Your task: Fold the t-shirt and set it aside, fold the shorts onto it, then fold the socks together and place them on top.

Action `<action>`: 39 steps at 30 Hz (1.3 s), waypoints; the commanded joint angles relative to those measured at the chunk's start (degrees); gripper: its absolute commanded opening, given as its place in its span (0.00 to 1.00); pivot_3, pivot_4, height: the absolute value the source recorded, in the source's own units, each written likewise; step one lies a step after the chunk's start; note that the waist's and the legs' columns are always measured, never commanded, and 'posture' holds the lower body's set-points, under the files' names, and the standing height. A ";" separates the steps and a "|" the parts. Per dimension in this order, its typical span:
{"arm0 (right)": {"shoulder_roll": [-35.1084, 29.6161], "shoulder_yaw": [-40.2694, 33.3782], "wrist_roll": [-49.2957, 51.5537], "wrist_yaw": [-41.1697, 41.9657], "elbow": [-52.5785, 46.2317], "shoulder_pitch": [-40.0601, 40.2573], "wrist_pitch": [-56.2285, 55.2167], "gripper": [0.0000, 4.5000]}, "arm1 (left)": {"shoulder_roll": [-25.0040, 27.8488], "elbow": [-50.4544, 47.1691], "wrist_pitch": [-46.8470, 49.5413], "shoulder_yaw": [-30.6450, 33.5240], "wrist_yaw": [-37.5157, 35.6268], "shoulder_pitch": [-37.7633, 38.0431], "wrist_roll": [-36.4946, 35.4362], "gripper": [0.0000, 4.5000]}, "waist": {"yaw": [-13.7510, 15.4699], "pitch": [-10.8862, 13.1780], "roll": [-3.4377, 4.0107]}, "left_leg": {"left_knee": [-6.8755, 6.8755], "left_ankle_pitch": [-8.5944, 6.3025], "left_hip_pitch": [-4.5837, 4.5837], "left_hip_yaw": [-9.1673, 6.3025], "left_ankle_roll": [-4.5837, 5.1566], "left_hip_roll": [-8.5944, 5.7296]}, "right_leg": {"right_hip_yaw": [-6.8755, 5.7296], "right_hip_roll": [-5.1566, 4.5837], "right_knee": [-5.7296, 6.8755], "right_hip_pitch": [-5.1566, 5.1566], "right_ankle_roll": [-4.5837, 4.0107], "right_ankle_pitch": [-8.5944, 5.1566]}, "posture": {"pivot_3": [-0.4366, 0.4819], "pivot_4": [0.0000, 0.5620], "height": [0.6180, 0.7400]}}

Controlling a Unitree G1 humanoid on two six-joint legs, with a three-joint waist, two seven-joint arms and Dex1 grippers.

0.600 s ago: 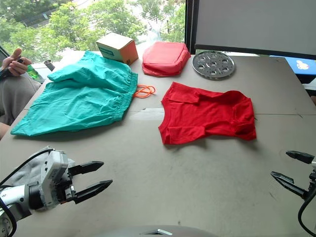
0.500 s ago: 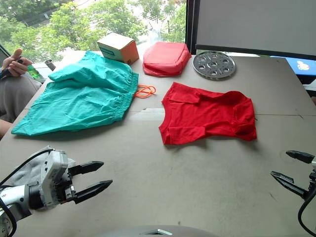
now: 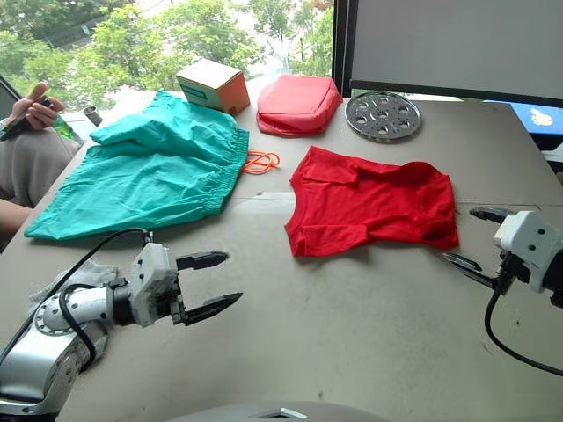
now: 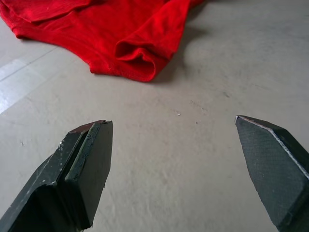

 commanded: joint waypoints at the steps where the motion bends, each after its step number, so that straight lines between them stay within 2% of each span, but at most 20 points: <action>1: -0.70 1.10 3.15 3.23 -3.19 -1.28 -1.36 1.00 | -1.51 3.09 -2.72 -4.83 0.21 -5.43 2.49 0.96 | 0.15 -0.01 -0.05 | 0.01 -0.01 0.00 -0.01 0.03 -0.07 | 0.03 0.16 0.10 -0.01 0.00 0.00 | 0.48 0.27 0.99; 7: 2.01 1.86 6.82 3.52 -11.30 3.44 -0.02 1.00 | -5.85 11.47 -8.22 -14.68 1.76 -17.07 10.70 0.96 | 1.09 -0.10 -0.31 | 0.08 0.03 0.06 -0.08 0.36 -0.35 | 0.34 0.13 0.48 0.04 0.00 0.00 | 0.48 0.27 0.99; 11: 4.23 1.49 7.73 1.30 -16.76 7.26 1.59 1.00 | -7.84 19.02 -18.56 -20.32 3.67 -24.85 19.75 0.96 | 1.32 -0.09 -0.33 | 0.42 -0.01 0.04 -0.15 0.43 -0.38 | 0.34 0.01 0.62 0.10 0.02 0.00 | 0.48 0.27 0.99; 16: 6.49 1.79 7.84 -1.86 -22.04 10.57 3.23 1.00 | -10.20 28.14 -26.71 -23.36 5.31 -31.31 24.56 0.96 | 1.16 -0.09 -0.32 | 0.68 -0.16 0.04 -0.22 0.20 -0.31 | 0.31 -0.15 0.65 0.23 0.02 0.00 | 0.48 0.27 0.99; 24: 8.99 2.67 6.26 -5.98 -25.90 13.39 4.36 1.00 | -12.78 36.83 -33.50 -27.15 4.87 -37.63 28.34 0.96 | 1.03 -0.09 -0.33 | 0.67 -0.03 0.03 -0.33 0.47 -0.33 | 0.27 -0.03 0.72 0.24 0.02 0.00 | 0.48 0.27 0.99; 36: 10.65 2.46 5.52 -8.80 -27.91 16.52 4.62 1.00 | -16.37 39.37 -31.97 -27.08 1.47 -40.97 24.41 0.96 | 1.00 -0.10 -0.34 | 0.79 -0.04 0.04 -0.42 0.50 -0.39 | 0.24 -0.06 0.72 0.35 0.03 0.00 | 0.48 0.27 0.99; 39: 10.80 2.26 5.42 -9.20 -27.99 16.84 4.79 1.00 | -16.55 41.49 -34.14 -27.83 1.32 -42.49 25.78 0.96 | 1.00 -0.10 -0.34 | 0.78 -0.04 0.05 -0.46 0.50 -0.40 | 0.22 0.02 0.73 0.37 0.03 0.00 | 0.48 0.27 0.99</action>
